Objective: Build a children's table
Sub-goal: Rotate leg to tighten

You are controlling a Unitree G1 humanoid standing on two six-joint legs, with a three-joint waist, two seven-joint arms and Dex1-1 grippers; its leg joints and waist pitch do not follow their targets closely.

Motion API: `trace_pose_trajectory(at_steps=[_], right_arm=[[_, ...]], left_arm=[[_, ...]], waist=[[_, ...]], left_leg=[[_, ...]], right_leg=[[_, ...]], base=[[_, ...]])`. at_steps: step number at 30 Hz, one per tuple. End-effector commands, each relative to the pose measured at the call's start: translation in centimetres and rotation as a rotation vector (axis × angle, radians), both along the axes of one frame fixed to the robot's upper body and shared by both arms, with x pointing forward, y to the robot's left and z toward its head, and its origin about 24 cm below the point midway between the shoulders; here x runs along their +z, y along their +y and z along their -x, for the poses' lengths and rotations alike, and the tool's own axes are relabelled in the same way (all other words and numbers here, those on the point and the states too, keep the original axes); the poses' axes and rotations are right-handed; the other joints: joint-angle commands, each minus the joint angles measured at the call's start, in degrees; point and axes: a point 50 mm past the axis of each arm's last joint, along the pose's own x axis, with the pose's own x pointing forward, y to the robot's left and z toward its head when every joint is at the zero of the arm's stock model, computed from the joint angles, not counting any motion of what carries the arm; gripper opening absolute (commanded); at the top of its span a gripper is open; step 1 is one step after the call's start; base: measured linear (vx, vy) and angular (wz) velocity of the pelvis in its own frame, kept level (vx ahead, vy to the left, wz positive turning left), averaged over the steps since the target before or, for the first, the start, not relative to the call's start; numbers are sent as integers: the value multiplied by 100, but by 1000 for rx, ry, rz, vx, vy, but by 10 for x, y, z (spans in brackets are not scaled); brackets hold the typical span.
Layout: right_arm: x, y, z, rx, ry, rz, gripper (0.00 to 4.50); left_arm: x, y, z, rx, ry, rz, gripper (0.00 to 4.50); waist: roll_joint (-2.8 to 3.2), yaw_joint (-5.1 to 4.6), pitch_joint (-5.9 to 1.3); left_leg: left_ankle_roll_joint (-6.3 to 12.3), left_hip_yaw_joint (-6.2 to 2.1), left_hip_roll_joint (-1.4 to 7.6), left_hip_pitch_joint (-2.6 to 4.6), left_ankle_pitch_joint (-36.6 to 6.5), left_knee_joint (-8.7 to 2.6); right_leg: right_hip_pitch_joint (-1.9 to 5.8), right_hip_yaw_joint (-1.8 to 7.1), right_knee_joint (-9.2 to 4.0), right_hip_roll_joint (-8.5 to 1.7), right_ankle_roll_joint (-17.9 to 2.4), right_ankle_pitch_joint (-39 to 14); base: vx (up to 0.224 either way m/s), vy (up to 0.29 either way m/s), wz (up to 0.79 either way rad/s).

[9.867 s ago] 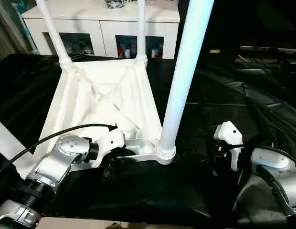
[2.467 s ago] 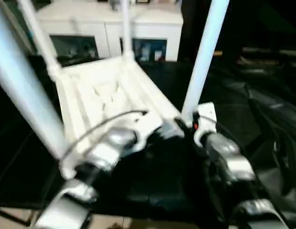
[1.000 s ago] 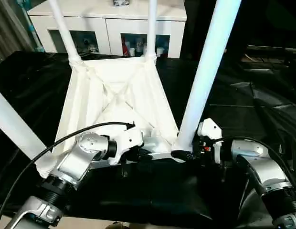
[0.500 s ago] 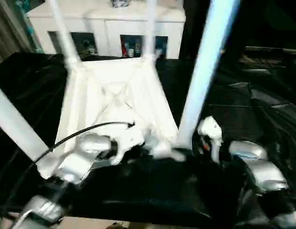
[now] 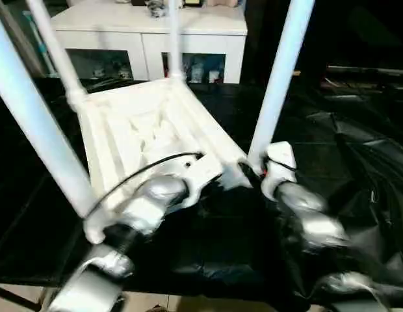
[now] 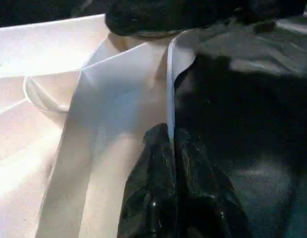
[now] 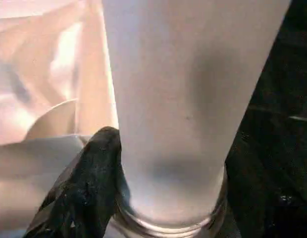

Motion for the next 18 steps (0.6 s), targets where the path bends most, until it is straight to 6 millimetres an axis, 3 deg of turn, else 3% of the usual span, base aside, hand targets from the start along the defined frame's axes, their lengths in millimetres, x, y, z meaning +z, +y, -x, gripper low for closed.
trace_pose_trajectory(at_steps=[1,3,4,8,14,15,18], right_arm=[[-15,8,8,33,62,-7,265],[-10,13,10,80,18,-60,265],[-10,13,10,80,18,-60,321],[3,9,6,144,-51,-70,363],[15,0,11,367,-72,-53,375],[19,-7,18,495,-74,-14,375],[22,-19,26,621,-60,30,375]], left_arm=[[-4,9,-5,90,-18,-7,0],[-3,9,-4,79,-23,-7,0],[-3,9,-4,79,-23,-7,0],[0,12,-3,30,-31,6,0],[3,18,6,-60,-9,9,0],[4,22,11,-115,5,6,0],[5,29,17,-173,27,1,0]], waist=[[-47,-34,-285],[-58,-17,-291],[-60,-6,-292],[-85,-10,-297],[-112,-4,-295],[-100,-5,-298],[-82,12,-301]], left_leg=[[-108,-252,390,125,-1447,-499],[-17,-235,390,123,-1336,-484],[28,-228,388,117,-1294,-476],[136,-230,391,85,-1182,-477],[245,-228,412,69,-1055,-463],[297,-216,406,65,-1014,-451],[381,-207,423,70,-932,-437]], right_leg=[[115,284,-524,-546,-963,-1372],[127,286,-522,-559,-988,-1190],[133,287,-526,-566,-993,-1179],[149,273,-522,-560,-989,-1224],[179,264,-510,-557,-1044,-1127],[156,270,-498,-551,-1067,-1020],[155,272,-465,-538,-1149,-750]], base=[[0,0,0],[0,0,0],[0,0,0],[0,0,0],[0,0,0],[0,0,0],[0,0,0]])
